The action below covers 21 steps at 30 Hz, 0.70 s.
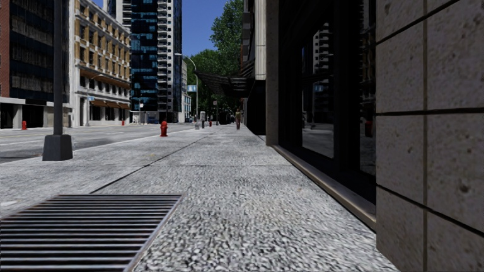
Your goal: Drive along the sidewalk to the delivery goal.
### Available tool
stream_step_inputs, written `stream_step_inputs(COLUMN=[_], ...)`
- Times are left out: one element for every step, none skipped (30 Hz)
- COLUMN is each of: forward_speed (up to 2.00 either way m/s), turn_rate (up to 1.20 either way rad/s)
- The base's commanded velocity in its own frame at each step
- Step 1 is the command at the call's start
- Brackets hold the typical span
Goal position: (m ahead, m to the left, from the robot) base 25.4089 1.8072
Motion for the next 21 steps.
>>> stream_step_inputs(forward_speed=[2.0,2.0,2.0,2.0,2.0,2.0,2.0,2.0,2.0,2.0,2.0,2.0,2.0,2.0,2.0,2.0,2.0,2.0,2.0,2.0,2.0], turn_rate=[0.0,0.0,0.0,0.0,0.0,0.0,0.0,0.0,0.0,0.0,0.0,0.0,0.0,0.0,0.0,0.0,0.0,0.0,0.0,0.0,0.0])
